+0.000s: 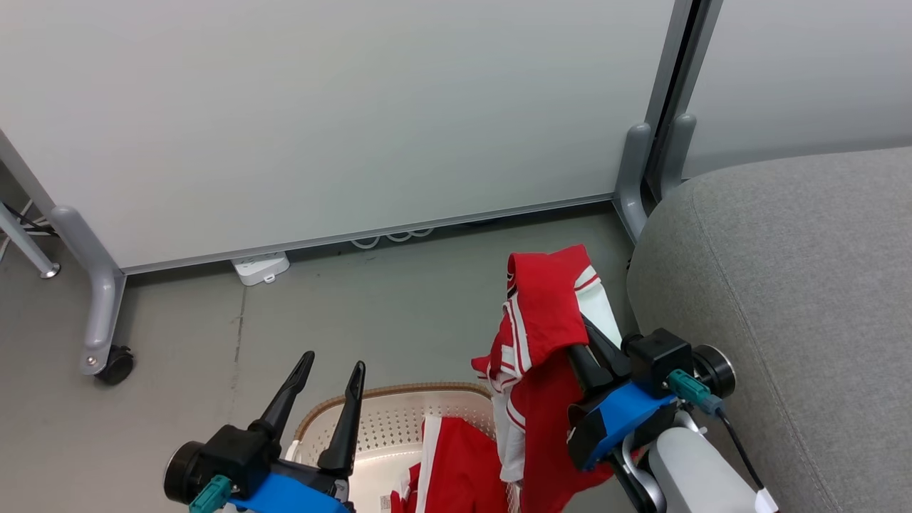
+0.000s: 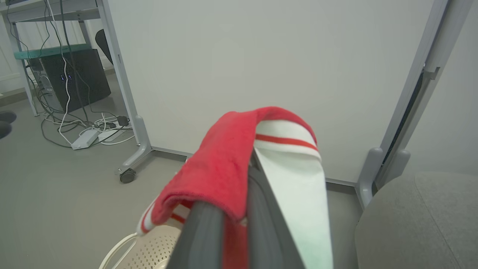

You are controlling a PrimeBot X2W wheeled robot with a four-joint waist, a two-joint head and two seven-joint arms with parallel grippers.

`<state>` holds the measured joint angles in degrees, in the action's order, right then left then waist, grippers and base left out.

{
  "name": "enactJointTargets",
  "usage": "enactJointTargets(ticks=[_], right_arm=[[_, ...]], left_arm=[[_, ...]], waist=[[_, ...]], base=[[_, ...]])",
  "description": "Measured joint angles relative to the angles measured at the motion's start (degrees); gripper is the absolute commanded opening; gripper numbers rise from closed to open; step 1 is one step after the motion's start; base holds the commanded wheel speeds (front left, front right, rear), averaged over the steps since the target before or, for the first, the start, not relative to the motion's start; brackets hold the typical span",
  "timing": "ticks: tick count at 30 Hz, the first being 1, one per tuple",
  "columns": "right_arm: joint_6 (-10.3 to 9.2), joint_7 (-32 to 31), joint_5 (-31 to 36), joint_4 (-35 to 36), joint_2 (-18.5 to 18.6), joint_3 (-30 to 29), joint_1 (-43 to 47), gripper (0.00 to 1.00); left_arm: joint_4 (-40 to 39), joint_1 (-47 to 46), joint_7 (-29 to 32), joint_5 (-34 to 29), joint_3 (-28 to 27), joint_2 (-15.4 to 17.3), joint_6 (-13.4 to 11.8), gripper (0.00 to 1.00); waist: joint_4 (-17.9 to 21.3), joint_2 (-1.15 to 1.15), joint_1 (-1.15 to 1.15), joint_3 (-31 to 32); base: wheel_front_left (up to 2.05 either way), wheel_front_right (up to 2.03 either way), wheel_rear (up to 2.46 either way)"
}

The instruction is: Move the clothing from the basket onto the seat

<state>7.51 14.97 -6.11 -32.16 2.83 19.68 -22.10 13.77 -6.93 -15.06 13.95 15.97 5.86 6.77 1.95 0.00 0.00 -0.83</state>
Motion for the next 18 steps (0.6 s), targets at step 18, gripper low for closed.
enactJointTargets(ticks=[18], right_arm=[[0.0, 0.0, 0.13, 0.09, 0.0, -0.37, -0.02, 0.0]], left_arm=[[0.32, 0.46, 0.0, -1.45, -1.36, -1.12, 0.53, 1.0]], waist=[[2.12, 0.0, 0.0, -0.79]], base=[[0.0, 0.0, 0.0]])
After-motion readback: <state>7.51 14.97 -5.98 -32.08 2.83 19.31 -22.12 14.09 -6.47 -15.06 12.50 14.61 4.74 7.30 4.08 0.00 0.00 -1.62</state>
